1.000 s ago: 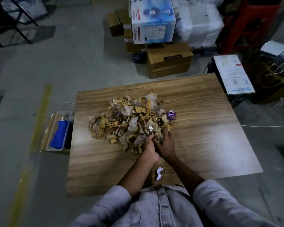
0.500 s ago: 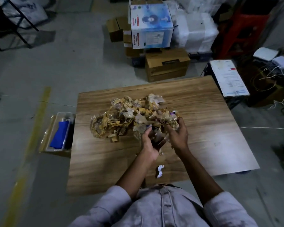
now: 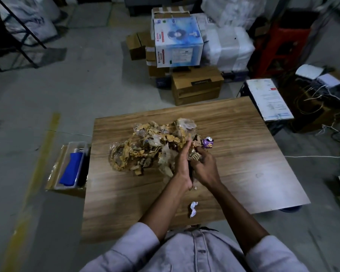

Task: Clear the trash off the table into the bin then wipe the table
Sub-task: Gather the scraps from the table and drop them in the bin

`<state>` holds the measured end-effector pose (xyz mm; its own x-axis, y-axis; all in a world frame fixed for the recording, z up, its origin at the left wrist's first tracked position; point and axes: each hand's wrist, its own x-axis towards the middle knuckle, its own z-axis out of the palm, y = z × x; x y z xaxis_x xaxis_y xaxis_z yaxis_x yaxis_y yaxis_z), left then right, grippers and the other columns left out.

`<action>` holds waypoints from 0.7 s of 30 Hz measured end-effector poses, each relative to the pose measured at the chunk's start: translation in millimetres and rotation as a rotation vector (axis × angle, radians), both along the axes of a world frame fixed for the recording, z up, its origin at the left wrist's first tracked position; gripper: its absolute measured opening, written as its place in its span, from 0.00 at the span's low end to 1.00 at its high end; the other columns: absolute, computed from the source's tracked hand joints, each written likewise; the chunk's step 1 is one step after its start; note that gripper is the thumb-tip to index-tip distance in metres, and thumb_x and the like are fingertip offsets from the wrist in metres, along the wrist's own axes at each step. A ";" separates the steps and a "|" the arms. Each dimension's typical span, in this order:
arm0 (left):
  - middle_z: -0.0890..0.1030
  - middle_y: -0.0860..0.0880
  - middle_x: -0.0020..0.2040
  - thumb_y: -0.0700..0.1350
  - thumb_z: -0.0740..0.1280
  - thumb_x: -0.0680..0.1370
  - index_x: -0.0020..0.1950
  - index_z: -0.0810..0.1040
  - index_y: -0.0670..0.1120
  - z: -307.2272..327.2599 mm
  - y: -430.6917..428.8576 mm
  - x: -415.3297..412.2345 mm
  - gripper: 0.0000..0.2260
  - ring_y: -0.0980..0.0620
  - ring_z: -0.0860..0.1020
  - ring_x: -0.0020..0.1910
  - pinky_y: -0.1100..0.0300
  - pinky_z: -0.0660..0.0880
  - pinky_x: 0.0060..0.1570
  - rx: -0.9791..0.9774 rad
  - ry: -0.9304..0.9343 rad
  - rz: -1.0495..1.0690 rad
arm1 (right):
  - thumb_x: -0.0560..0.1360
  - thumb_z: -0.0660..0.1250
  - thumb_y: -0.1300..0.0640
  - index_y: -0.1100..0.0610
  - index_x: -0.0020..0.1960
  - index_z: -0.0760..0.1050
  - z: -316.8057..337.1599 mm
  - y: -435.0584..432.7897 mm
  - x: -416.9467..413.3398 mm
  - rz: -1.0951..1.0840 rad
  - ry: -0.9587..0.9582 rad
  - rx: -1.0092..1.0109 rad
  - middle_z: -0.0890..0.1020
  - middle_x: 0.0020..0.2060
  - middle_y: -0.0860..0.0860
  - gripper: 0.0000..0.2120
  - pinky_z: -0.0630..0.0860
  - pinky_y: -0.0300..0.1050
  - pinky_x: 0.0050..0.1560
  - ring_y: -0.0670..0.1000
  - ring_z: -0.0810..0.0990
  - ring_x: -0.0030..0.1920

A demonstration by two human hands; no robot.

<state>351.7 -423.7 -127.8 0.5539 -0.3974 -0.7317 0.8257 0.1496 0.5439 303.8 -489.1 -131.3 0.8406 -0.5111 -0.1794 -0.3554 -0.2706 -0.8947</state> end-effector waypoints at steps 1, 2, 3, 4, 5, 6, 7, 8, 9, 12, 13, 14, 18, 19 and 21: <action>0.84 0.44 0.57 0.64 0.70 0.74 0.61 0.83 0.49 4.3 -1.6 -2.1 0.23 0.47 0.82 0.58 0.49 0.75 0.66 -0.002 -0.004 0.000 | 0.68 0.61 0.52 0.60 0.72 0.73 1.5 0.8 1.1 -0.011 -0.002 -0.023 0.81 0.64 0.58 0.33 0.76 0.45 0.51 0.54 0.81 0.56; 0.86 0.45 0.52 0.62 0.70 0.76 0.57 0.84 0.46 7.8 -2.8 -3.1 0.21 0.48 0.83 0.54 0.54 0.77 0.63 -0.003 -0.018 0.007 | 0.69 0.60 0.51 0.59 0.73 0.72 1.6 2.2 1.9 -0.019 -0.017 -0.045 0.80 0.65 0.58 0.33 0.76 0.47 0.55 0.56 0.81 0.59; 0.86 0.46 0.46 0.60 0.70 0.77 0.53 0.84 0.45 11.3 -5.0 -2.7 0.18 0.50 0.83 0.48 0.58 0.79 0.57 -0.016 -0.037 -0.002 | 0.70 0.59 0.51 0.56 0.73 0.72 2.8 4.8 2.5 -0.023 -0.032 -0.050 0.80 0.66 0.57 0.32 0.76 0.49 0.58 0.57 0.80 0.62; 0.85 0.47 0.42 0.58 0.69 0.79 0.50 0.84 0.45 12.7 -7.2 -1.6 0.16 0.52 0.83 0.44 0.61 0.78 0.50 -0.014 -0.055 0.006 | 0.71 0.58 0.50 0.53 0.73 0.71 4.5 8.1 2.6 -0.020 -0.057 0.000 0.79 0.67 0.55 0.30 0.76 0.52 0.60 0.56 0.79 0.64; 0.85 0.48 0.40 0.58 0.69 0.79 0.49 0.84 0.46 13.2 -8.1 0.8 0.15 0.53 0.83 0.43 0.62 0.78 0.47 -0.007 -0.080 0.019 | 0.72 0.58 0.50 0.48 0.71 0.70 2.4 10.5 2.9 -0.030 -0.080 0.109 0.79 0.66 0.53 0.27 0.77 0.54 0.61 0.53 0.79 0.63; 0.85 0.51 0.41 0.59 0.68 0.79 0.49 0.84 0.47 10.0 -8.2 4.4 0.15 0.54 0.83 0.43 0.61 0.78 0.47 0.019 -0.109 0.022 | 0.73 0.58 0.49 0.45 0.68 0.69 2.0 13.5 3.1 -0.056 -0.116 0.255 0.80 0.62 0.52 0.23 0.79 0.53 0.58 0.51 0.81 0.59; 0.85 0.54 0.44 0.62 0.66 0.79 0.51 0.83 0.50 10.3 -8.1 7.1 0.16 0.55 0.82 0.46 0.59 0.77 0.51 0.060 -0.133 0.010 | 0.74 0.58 0.46 0.46 0.65 0.69 4.0 16.3 3.1 -0.093 -0.149 0.416 0.82 0.55 0.53 0.20 0.82 0.50 0.50 0.48 0.83 0.52; 0.83 0.57 0.47 0.65 0.64 0.79 0.54 0.81 0.53 9.8 -6.9 9.6 0.18 0.55 0.80 0.50 0.57 0.74 0.56 0.080 -0.162 -0.001 | 0.74 0.58 0.41 0.51 0.63 0.67 3.6 16.7 4.4 -0.146 -0.185 0.544 0.82 0.48 0.54 0.22 0.81 0.46 0.43 0.48 0.83 0.44; 0.80 0.57 0.51 0.67 0.61 0.78 0.58 0.78 0.55 5.1 -9.1 14.3 0.19 0.54 0.78 0.55 0.56 0.73 0.60 0.088 -0.193 0.000 | 0.72 0.60 0.38 0.54 0.63 0.66 3.6 16.5 7.7 -0.201 -0.211 0.629 0.82 0.47 0.56 0.26 0.81 0.46 0.42 0.50 0.84 0.43; 0.82 0.51 0.51 0.61 0.65 0.80 0.57 0.79 0.50 11.7 -15.5 21.2 0.16 0.48 0.81 0.55 0.55 0.77 0.57 0.138 -0.255 0.123 | 0.69 0.69 0.36 0.52 0.62 0.70 12.3 18.6 20.3 -0.321 -0.255 0.657 0.75 0.65 0.60 0.29 0.77 0.61 0.64 0.58 0.79 0.63; 0.82 0.49 0.45 0.55 0.66 0.81 0.49 0.80 0.45 17.1 -19.8 21.4 0.13 0.45 0.83 0.49 0.57 0.78 0.48 0.155 -0.250 0.194 | 0.71 0.70 0.36 0.50 0.60 0.71 14.8 17.7 24.0 -0.368 -0.256 0.608 0.71 0.66 0.58 0.25 0.75 0.60 0.66 0.57 0.76 0.65; 0.82 0.48 0.39 0.50 0.67 0.82 0.42 0.80 0.43 20.3 -23.5 19.6 0.13 0.44 0.82 0.44 0.58 0.76 0.41 0.195 -0.247 0.230 | 0.74 0.69 0.37 0.49 0.58 0.71 18.7 16.3 26.6 -0.399 -0.247 0.541 0.69 0.65 0.57 0.21 0.75 0.55 0.66 0.52 0.75 0.64; 0.85 0.44 0.44 0.46 0.67 0.82 0.45 0.80 0.42 12.3 -33.8 4.3 0.10 0.45 0.83 0.43 0.57 0.76 0.39 0.275 -0.308 0.199 | 0.81 0.65 0.43 0.51 0.57 0.73 18.5 0.7 29.2 -0.486 -0.192 0.405 0.65 0.62 0.55 0.13 0.71 0.47 0.58 0.51 0.69 0.62; 0.85 0.44 0.46 0.46 0.67 0.82 0.46 0.81 0.43 9.5 -35.8 1.8 0.09 0.46 0.83 0.44 0.57 0.77 0.40 0.268 -0.305 0.179 | 0.80 0.66 0.43 0.51 0.56 0.74 17.8 -2.1 29.9 -0.498 -0.188 0.402 0.65 0.62 0.55 0.12 0.71 0.50 0.60 0.52 0.68 0.63; 0.85 0.45 0.45 0.45 0.66 0.82 0.44 0.80 0.45 8.1 -37.6 -2.1 0.08 0.46 0.84 0.44 0.55 0.78 0.42 0.253 -0.321 0.127 | 0.78 0.68 0.43 0.48 0.53 0.79 17.3 -5.0 30.1 -0.510 -0.216 0.433 0.68 0.63 0.57 0.10 0.74 0.54 0.63 0.54 0.72 0.64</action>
<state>349.6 -461.3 -119.7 0.8022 -0.1413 -0.5801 0.5924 0.0674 0.8028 334.0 -494.1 -114.0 0.5544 -0.7717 -0.3117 -0.1450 0.2792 -0.9492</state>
